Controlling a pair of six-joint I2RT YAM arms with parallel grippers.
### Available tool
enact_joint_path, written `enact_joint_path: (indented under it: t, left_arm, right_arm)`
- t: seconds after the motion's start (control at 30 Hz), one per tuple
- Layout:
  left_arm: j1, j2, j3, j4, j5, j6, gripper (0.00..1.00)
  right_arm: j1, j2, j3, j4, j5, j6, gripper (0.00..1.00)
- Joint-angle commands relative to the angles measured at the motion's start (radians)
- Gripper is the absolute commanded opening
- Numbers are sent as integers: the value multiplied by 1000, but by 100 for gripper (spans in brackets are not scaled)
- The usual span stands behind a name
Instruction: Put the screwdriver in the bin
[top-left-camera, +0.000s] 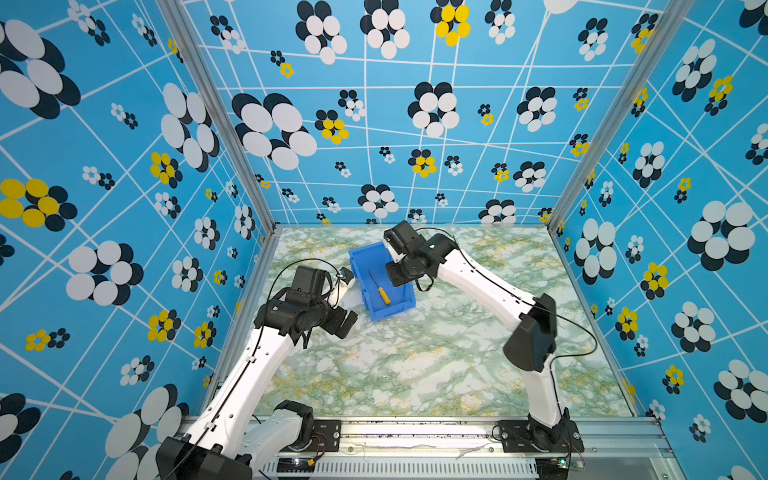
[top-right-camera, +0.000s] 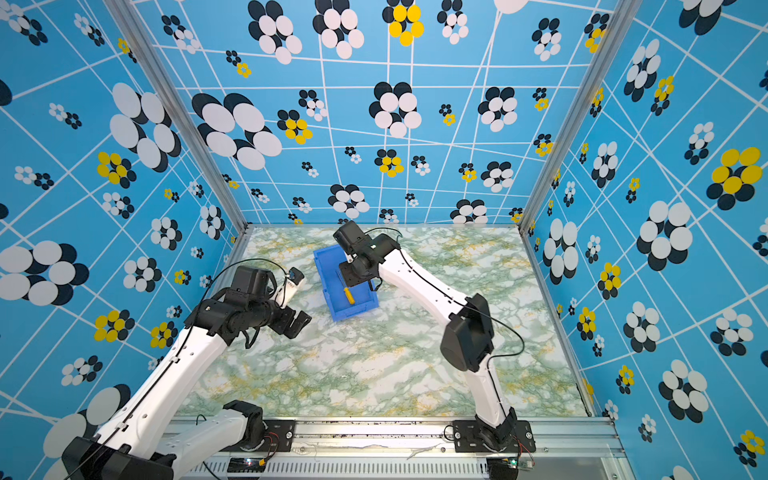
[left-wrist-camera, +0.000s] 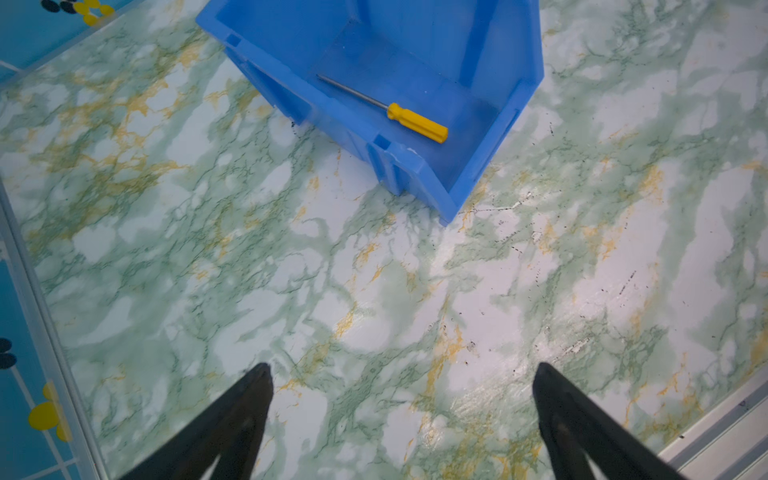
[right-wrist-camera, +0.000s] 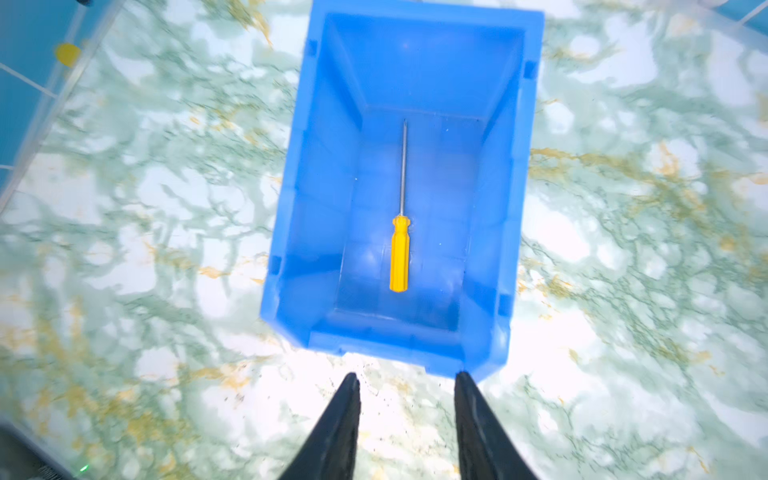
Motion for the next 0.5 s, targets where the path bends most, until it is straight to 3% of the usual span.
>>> enact_joint_path:
  t: [0.0,0.2,0.33,0.47]
  left_arm:
    - [55,21,45,22,-8,-64,99]
    - [143,62,52,36,-36,-107,99]
    - [187,87,49,44,-19,-122,89]
    - [200,98,35,64,-22,-121,85]
  right_arm:
    - [-22,-143,-198,118,27,37,41]
    - [-96,-429,-628,340,47,79,47]
    - [-146,-554,-803,417,38,83,50]
    - [-155,-631,-921,458,126,86,51]
